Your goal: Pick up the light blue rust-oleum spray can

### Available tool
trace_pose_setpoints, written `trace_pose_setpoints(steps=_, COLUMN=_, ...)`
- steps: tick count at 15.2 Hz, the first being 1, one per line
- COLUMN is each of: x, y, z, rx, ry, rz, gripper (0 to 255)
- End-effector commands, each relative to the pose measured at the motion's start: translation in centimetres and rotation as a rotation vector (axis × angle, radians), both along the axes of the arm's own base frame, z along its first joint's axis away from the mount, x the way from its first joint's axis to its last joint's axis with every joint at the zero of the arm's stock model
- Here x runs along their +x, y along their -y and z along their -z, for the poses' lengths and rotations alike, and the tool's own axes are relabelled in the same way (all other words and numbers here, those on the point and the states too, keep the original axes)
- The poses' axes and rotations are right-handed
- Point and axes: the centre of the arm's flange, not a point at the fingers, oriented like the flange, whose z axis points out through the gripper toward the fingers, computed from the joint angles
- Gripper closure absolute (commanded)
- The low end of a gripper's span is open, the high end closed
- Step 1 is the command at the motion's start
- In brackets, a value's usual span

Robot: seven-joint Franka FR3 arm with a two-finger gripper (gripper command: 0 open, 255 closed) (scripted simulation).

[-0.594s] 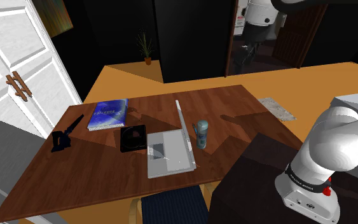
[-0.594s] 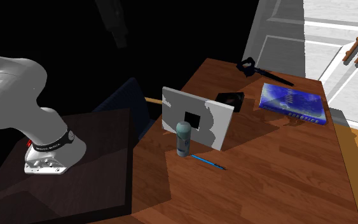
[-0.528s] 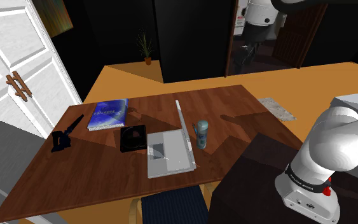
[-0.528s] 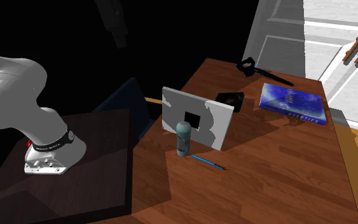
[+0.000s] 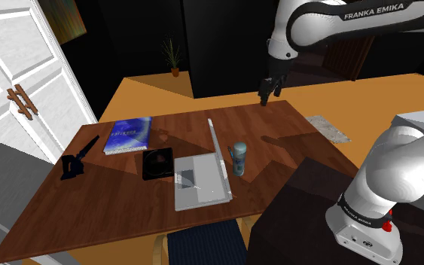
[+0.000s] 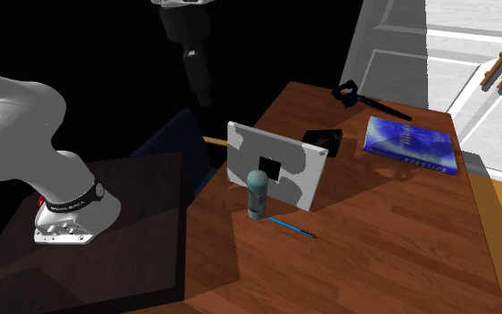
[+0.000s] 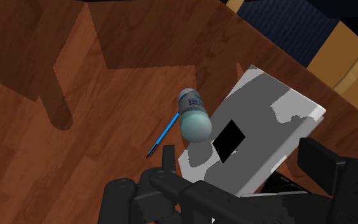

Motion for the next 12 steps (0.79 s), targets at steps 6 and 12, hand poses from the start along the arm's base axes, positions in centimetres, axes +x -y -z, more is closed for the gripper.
trace_pose_setpoints(steps=6, x=4.4, y=-0.1, z=8.2, rx=0.003, ry=-0.03, rz=0.034, gripper=0)
trace_pose_setpoints(steps=12, x=8.2, y=-0.1, z=15.3, rx=0.005, ry=-0.057, rz=0.063, gripper=0)
